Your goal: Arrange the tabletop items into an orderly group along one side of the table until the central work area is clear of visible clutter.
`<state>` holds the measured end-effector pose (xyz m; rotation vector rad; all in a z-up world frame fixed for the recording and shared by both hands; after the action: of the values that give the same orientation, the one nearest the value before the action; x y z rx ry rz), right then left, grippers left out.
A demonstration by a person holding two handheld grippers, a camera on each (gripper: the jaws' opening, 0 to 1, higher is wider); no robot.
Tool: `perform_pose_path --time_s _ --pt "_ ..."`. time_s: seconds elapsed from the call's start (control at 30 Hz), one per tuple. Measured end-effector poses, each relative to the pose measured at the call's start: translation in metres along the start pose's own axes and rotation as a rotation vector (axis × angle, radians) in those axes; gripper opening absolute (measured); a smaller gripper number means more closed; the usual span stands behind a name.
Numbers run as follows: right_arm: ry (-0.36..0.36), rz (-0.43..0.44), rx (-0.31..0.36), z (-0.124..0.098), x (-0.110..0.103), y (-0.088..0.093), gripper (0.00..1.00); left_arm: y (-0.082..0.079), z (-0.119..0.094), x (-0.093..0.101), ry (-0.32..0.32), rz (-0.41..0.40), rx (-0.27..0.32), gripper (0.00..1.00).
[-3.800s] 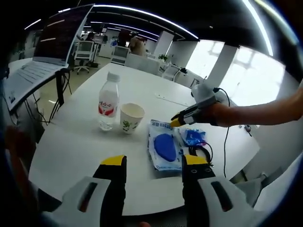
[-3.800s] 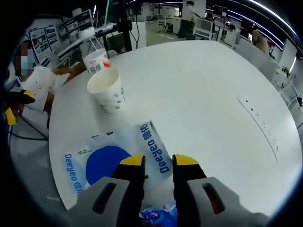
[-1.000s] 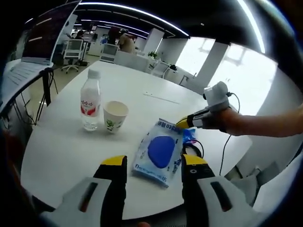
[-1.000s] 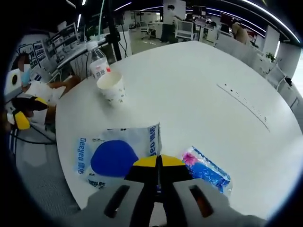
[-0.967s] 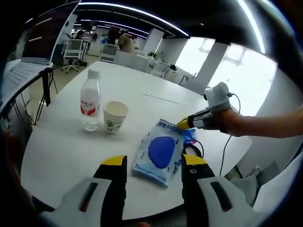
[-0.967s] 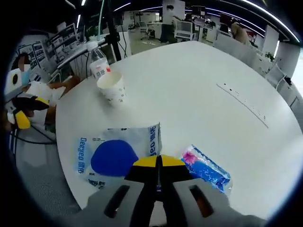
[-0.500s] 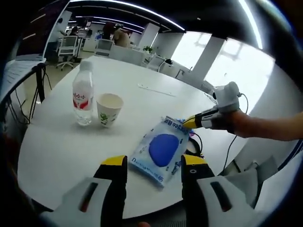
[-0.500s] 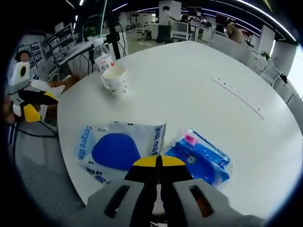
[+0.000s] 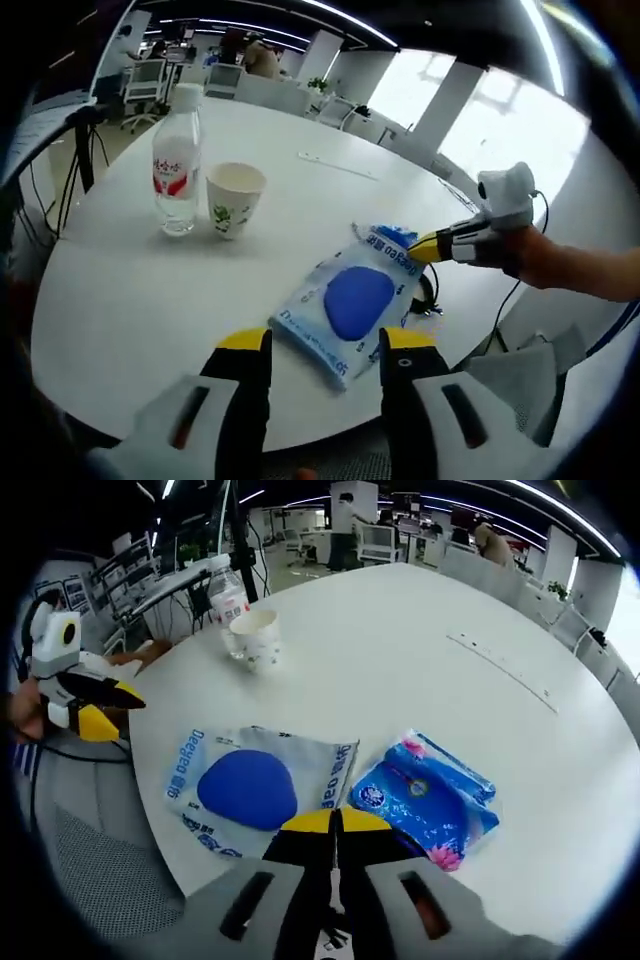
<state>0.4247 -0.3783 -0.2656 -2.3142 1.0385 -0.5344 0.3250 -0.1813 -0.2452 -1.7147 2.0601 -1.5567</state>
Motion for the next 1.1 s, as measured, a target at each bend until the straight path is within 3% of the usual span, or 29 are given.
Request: perform_pose_path --time_s 0.7,1.1 --pt "-0.004 0.038 -0.019 -0.017 -0.011 0.030 0.00 0.027 0.018 -0.006 0.002 -0.011 -0.126 0.40" --pt "-0.003 0.059 -0.017 -0.023 -0.015 0.035 0.00 0.038 0.026 -0.007 0.007 0.014 -0.189 0.37"
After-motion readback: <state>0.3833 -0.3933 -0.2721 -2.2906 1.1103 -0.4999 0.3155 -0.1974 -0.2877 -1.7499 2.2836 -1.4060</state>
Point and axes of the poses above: the point that each gripper's makers call its tool centre point, and the gripper's own axes: z roughly forward along the fingers, x roughly to its right, y roughly out of its underside, the point moved 2 cm from there along -z, roughly backward along the fingers, and after that the axes turned 12 degrees about y, right-handed, at the moved point
